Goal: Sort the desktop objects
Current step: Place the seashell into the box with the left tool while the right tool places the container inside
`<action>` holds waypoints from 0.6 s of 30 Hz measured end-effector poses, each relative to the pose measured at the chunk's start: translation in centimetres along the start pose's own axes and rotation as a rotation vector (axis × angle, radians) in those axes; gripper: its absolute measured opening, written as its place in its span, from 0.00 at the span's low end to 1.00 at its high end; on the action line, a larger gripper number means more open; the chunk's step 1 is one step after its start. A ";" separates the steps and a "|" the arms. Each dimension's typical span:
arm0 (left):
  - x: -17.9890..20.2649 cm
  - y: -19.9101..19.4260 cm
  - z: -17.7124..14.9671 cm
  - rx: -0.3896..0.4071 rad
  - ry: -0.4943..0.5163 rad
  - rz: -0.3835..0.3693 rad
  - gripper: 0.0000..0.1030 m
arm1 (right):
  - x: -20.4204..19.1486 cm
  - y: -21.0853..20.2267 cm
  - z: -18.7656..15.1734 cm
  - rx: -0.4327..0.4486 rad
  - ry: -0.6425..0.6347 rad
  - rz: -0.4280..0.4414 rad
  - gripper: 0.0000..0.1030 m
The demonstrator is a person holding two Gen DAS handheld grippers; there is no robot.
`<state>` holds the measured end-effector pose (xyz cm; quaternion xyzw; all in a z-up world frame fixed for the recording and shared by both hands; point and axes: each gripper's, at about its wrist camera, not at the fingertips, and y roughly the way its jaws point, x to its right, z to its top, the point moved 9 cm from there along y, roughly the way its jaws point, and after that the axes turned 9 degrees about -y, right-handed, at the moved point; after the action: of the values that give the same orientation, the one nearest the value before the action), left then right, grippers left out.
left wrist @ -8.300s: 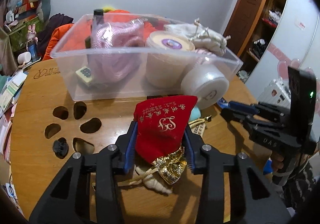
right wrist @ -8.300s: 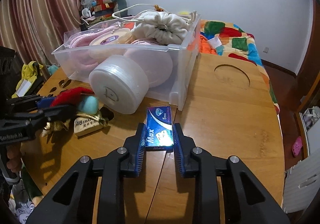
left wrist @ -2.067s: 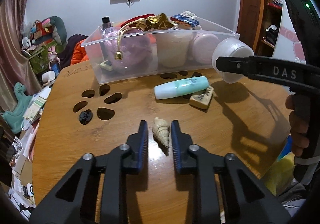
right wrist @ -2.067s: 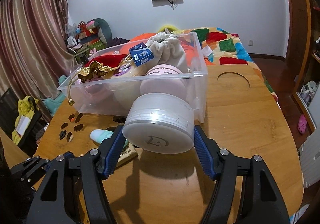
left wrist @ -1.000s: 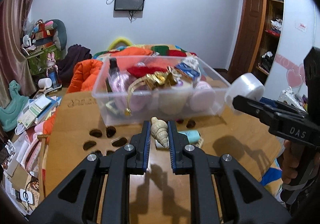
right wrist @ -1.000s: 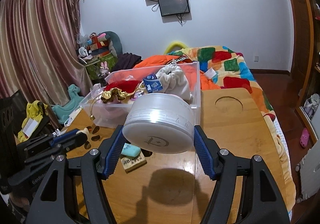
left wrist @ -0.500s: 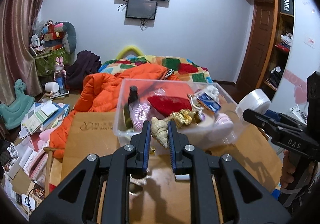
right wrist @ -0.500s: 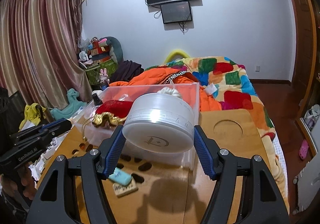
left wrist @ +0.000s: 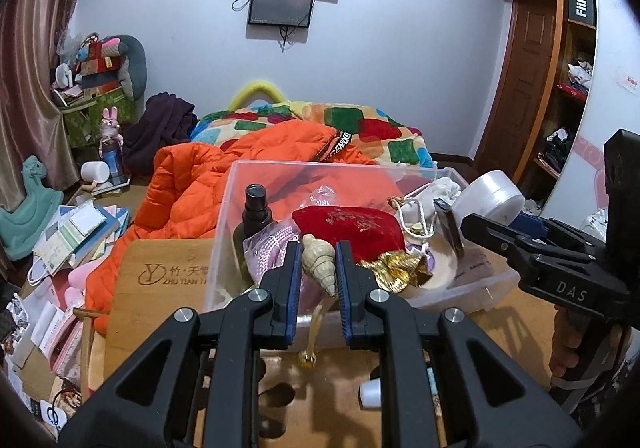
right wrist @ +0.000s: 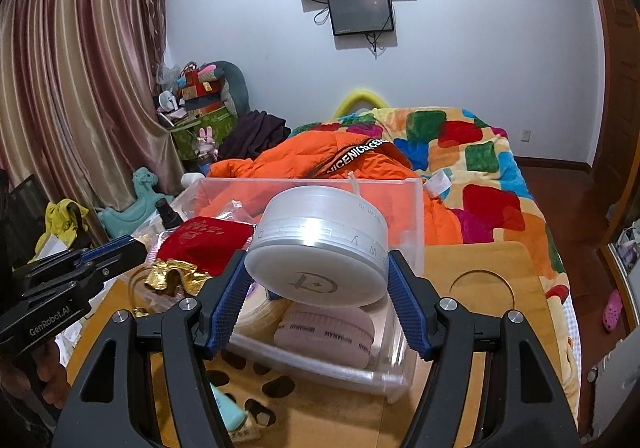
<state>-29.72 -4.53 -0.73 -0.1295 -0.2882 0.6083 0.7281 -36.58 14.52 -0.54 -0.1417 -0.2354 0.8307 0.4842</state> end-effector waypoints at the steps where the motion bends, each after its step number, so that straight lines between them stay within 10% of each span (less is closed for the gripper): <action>1: -0.1 0.2 0.0 -0.002 -0.001 0.001 0.16 | 0.0 0.2 0.0 -0.001 -0.006 -0.004 0.62; 18: -1.1 2.3 0.0 -0.018 0.025 0.034 0.16 | 0.0 3.7 0.4 -0.043 -0.076 -0.054 0.62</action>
<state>-31.65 -5.07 -2.27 -0.1486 -0.2822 0.6163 0.7201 -39.53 12.89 -2.11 -0.1140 -0.2752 0.8168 0.4941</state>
